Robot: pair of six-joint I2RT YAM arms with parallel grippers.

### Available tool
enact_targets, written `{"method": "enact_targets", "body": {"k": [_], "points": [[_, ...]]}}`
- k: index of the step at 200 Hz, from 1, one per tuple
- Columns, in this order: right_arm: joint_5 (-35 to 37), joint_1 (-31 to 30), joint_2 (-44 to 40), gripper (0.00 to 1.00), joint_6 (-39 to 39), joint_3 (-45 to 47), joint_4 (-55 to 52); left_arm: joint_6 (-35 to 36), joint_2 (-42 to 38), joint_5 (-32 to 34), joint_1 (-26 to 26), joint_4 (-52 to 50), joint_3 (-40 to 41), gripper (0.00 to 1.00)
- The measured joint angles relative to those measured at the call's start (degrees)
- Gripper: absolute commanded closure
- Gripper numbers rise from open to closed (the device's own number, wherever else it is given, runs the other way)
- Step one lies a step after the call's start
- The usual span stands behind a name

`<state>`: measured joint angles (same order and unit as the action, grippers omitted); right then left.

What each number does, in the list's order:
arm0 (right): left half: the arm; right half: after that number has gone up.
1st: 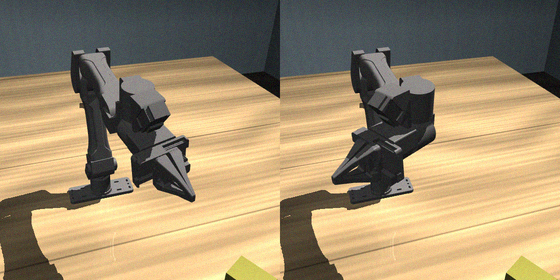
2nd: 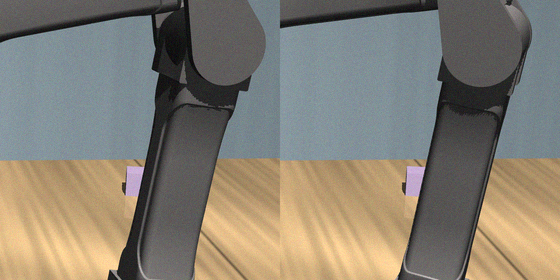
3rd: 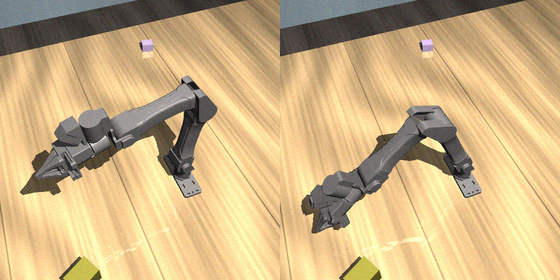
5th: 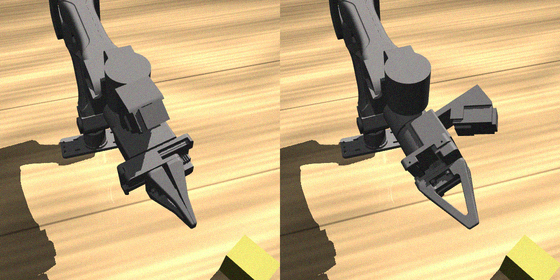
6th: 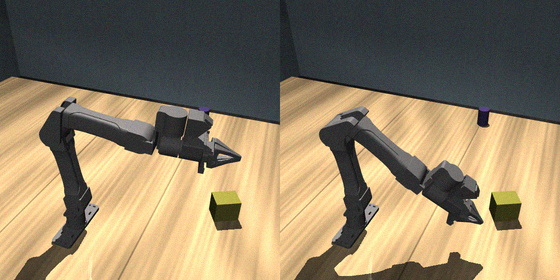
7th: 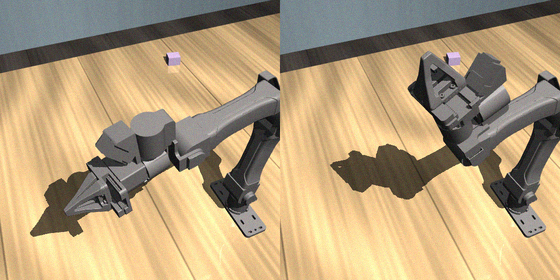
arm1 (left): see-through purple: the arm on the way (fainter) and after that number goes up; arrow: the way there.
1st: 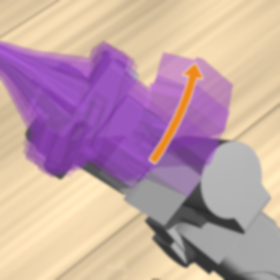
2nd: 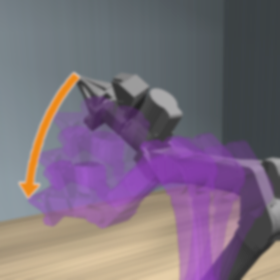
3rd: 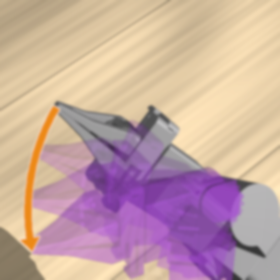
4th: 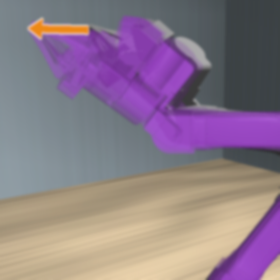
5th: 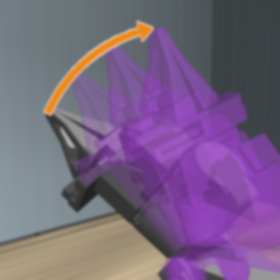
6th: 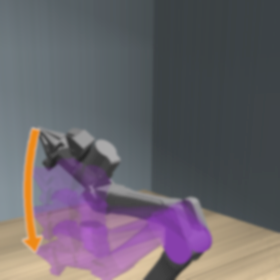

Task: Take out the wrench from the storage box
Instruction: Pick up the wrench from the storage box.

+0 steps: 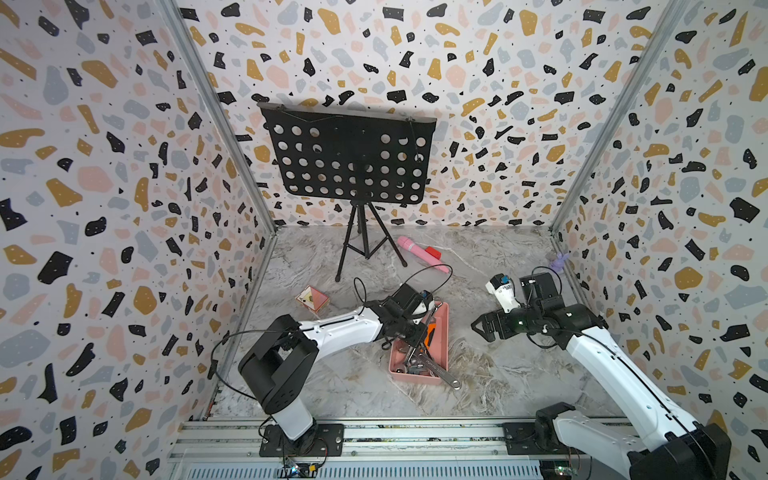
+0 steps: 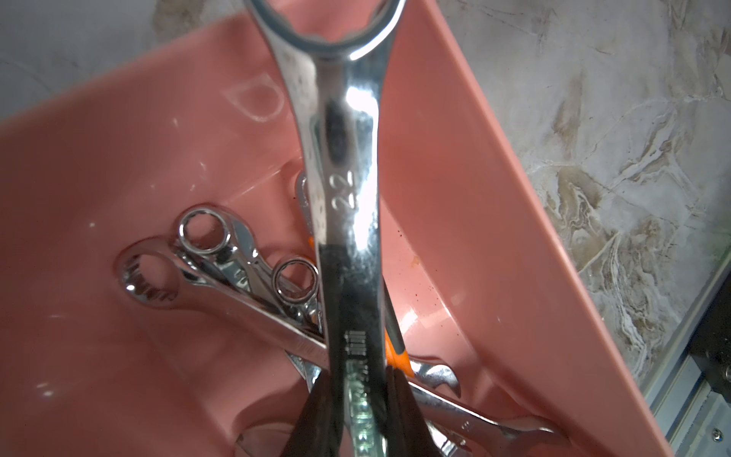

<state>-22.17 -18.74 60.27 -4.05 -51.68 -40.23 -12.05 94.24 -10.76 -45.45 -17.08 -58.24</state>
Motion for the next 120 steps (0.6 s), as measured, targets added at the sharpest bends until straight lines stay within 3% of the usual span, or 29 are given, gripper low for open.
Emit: {"method": "enact_targets", "body": {"k": [61, 120], "points": [[0.81, 0.0, 0.0, 0.0, 0.04, 0.0, 0.02, -2.03, -6.27, 2.47, 0.0, -5.55, -1.62, 1.0], [1.01, 0.02, 0.0, 0.0, 0.2, 0.0, 0.04, -2.54, -8.17, 5.77, 0.0, -14.51, -10.34, 1.0]]}}
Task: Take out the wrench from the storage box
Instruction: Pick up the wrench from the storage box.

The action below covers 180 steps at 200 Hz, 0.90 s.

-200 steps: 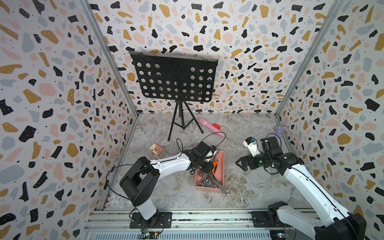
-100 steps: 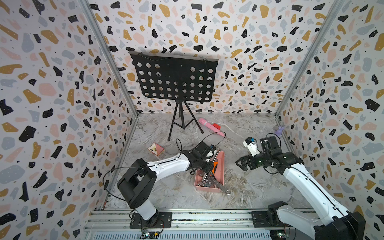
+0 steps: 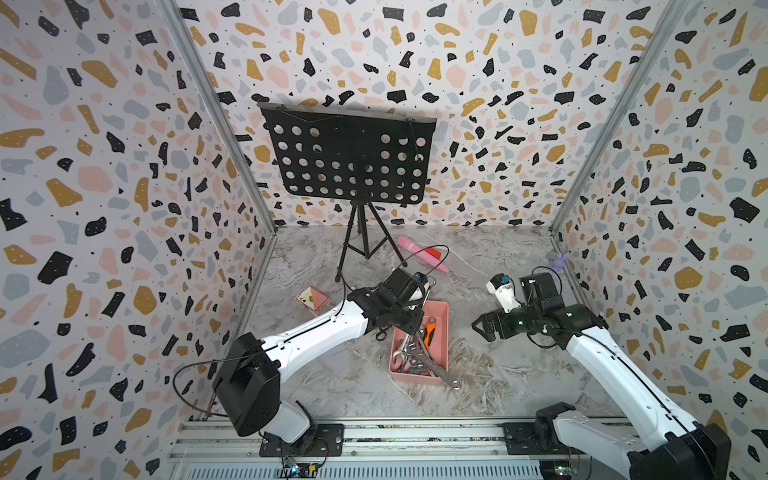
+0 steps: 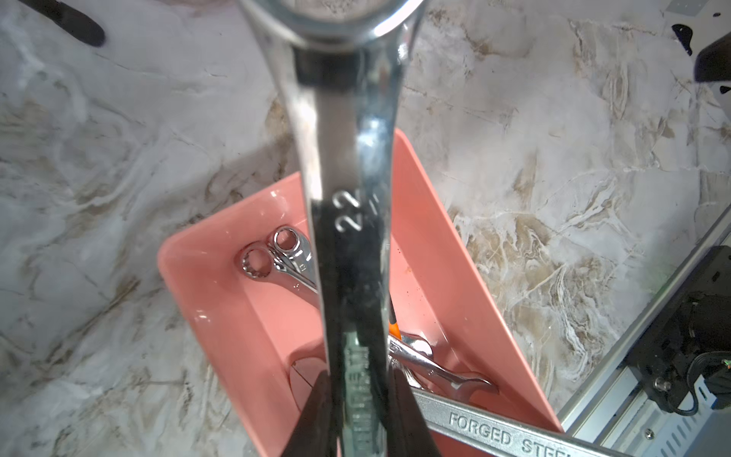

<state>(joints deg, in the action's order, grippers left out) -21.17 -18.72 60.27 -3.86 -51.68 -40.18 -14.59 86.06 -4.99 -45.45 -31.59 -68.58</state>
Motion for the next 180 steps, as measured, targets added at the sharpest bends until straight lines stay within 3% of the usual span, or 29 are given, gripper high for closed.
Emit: {"method": "enact_targets", "body": {"k": [56, 81, 136, 180], "points": [[0.02, -0.02, 0.0, 0.0, 0.02, 0.0, 0.0, -1.79, 0.0, 2.6, 0.0, -10.93, -11.02, 1.0], [0.0, -0.02, 0.0, 0.0, 0.02, 0.0, 0.02, -2.38, -0.87, 4.39, 0.04, -14.14, -12.39, 1.0], [-0.48, -0.02, 0.0, 0.0, -0.2, 0.13, 1.05, -3.89, -9.51, 6.78, 4.39, -17.73, 0.81, 1.0], [-1.09, -0.02, 0.11, 0.0, -0.48, 0.9, 1.77, -5.09, -9.88, 7.02, 8.28, -13.88, 12.33, 1.0]]}}
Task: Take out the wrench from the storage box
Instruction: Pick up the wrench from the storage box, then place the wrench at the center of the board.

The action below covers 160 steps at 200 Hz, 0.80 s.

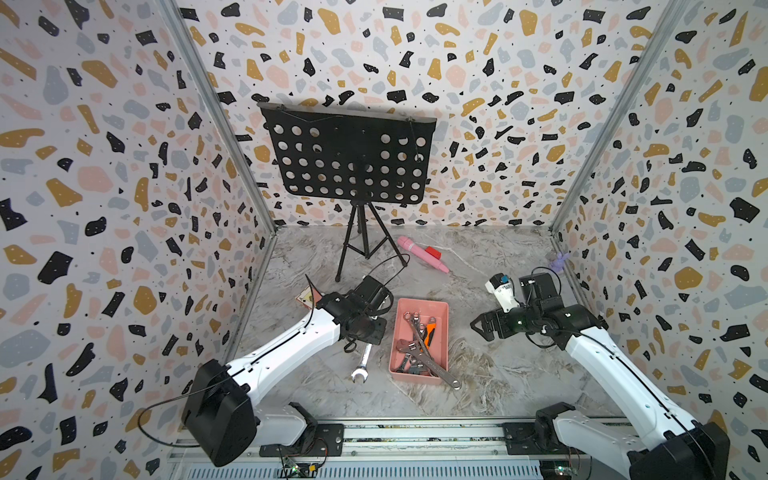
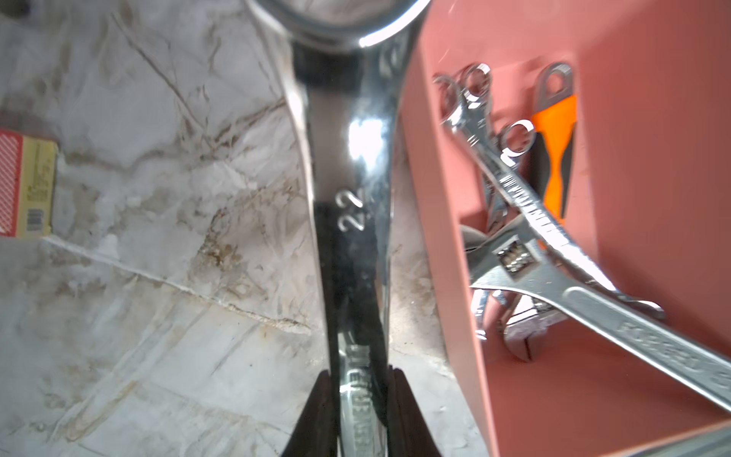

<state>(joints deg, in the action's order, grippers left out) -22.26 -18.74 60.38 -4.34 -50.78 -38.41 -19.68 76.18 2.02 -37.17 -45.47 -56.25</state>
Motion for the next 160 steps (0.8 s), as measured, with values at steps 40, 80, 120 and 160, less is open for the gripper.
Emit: {"method": "enact_targets", "body": {"k": [40, 80, 120, 160], "points": [[0.0, 0.0, 0.0, 0.0, -0.44, 0.07, 0.07, -1.86, 5.38, -0.87, 1.53, 6.05, 3.98, 1.0], [0.04, 0.0, 0.0, 0.0, -0.61, 0.07, 0.07, -2.89, 11.63, -1.55, 3.17, 12.2, 4.24, 1.0], [0.07, 0.0, 0.0, 0.0, -0.61, 0.07, 0.07, -3.82, 16.83, -1.55, 4.37, 14.86, 4.24, 1.0], [0.07, 0.0, 0.24, 0.0, -0.61, 0.07, 0.17, -4.17, 18.6, -0.92, 4.5, 15.76, 3.91, 0.97]]}}
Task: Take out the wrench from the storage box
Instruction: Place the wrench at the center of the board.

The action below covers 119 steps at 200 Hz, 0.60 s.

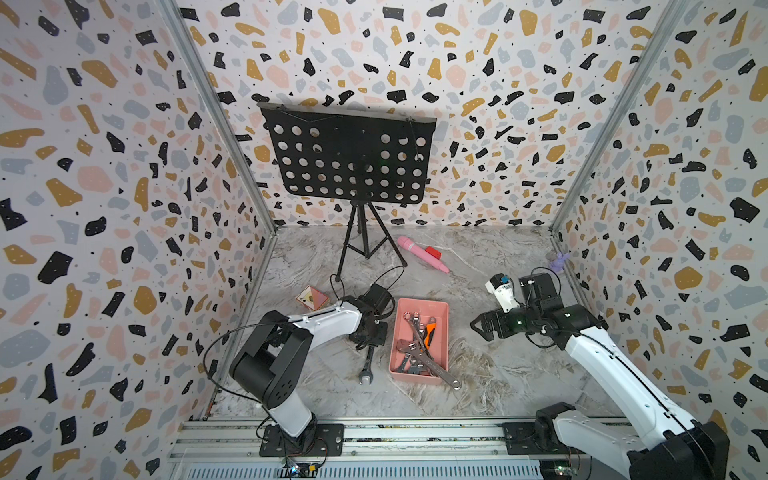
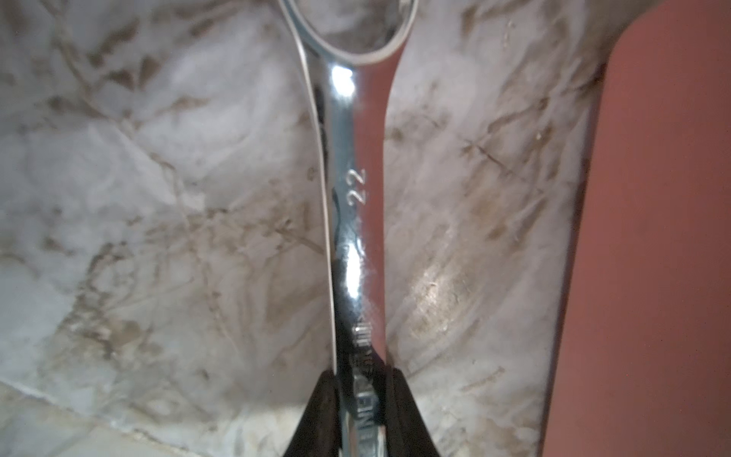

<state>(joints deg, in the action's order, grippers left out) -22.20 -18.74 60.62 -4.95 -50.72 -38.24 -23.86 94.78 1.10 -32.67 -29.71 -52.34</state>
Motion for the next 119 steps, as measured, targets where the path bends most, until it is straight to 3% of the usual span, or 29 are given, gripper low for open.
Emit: {"method": "enact_targets", "body": {"k": [35, 96, 119], "points": [[0.0, 0.0, 0.61, 0.0, 0.02, 0.0, 0.44, -0.48, 0.35, 0.5, 0.0, 1.03, -0.11, 0.88], [0.02, 0.0, 0.81, 0.0, 0.04, 0.0, 0.57, -1.01, 0.11, 0.94, 0.0, 1.46, -0.11, 0.6], [0.0, 0.0, 0.81, 0.0, 0.07, 0.0, 0.57, -0.81, -1.42, 1.33, 0.02, 0.48, -0.11, 0.54]]}}
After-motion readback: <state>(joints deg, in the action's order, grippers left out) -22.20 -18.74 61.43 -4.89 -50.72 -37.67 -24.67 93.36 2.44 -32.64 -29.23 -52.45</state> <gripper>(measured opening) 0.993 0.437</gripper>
